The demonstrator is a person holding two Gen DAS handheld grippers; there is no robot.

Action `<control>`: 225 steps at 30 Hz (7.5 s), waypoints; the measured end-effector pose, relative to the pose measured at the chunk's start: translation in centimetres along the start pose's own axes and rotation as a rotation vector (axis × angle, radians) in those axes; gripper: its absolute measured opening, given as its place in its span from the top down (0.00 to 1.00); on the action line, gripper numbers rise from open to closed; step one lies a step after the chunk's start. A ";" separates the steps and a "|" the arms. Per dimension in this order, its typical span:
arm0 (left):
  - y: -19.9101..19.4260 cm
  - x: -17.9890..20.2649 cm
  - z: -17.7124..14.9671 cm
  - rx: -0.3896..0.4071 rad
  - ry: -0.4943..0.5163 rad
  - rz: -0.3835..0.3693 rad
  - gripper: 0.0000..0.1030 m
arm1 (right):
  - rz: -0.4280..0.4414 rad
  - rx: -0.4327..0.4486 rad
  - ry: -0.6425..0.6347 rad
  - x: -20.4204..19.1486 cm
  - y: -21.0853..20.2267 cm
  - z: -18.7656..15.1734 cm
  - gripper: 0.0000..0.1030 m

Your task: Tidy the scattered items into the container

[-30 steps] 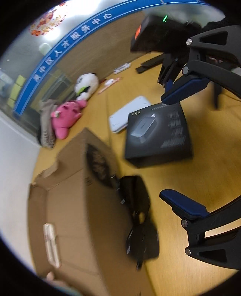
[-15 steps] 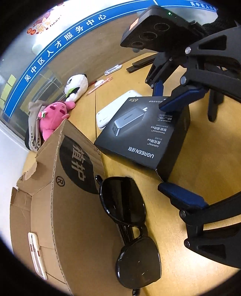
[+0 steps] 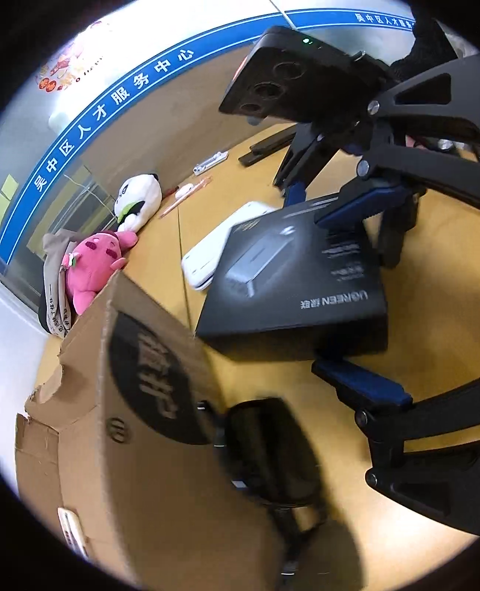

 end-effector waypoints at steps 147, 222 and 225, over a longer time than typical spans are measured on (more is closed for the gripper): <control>-5.8 1.6 2.2 0.204 -0.090 0.235 0.16 | -0.293 -0.116 0.046 6.4 0.5 1.1 0.30; -1.1 -19.2 30.6 0.032 -0.252 0.214 0.69 | -0.099 -0.107 0.079 2.8 20.2 31.9 0.32; 0.3 -19.4 30.4 0.014 -0.256 0.202 0.69 | -0.141 -0.150 0.071 3.5 21.3 31.2 0.32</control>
Point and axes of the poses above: each gripper's, at about its wrist camera, not at the fingertips, and y roughly the way its jaws point, x to its right, z to its top, the point moved 2 cm from there along y, roughly the way its jaws point, and after that the axes turned 7 degrees about z, right-handed, at the moved point
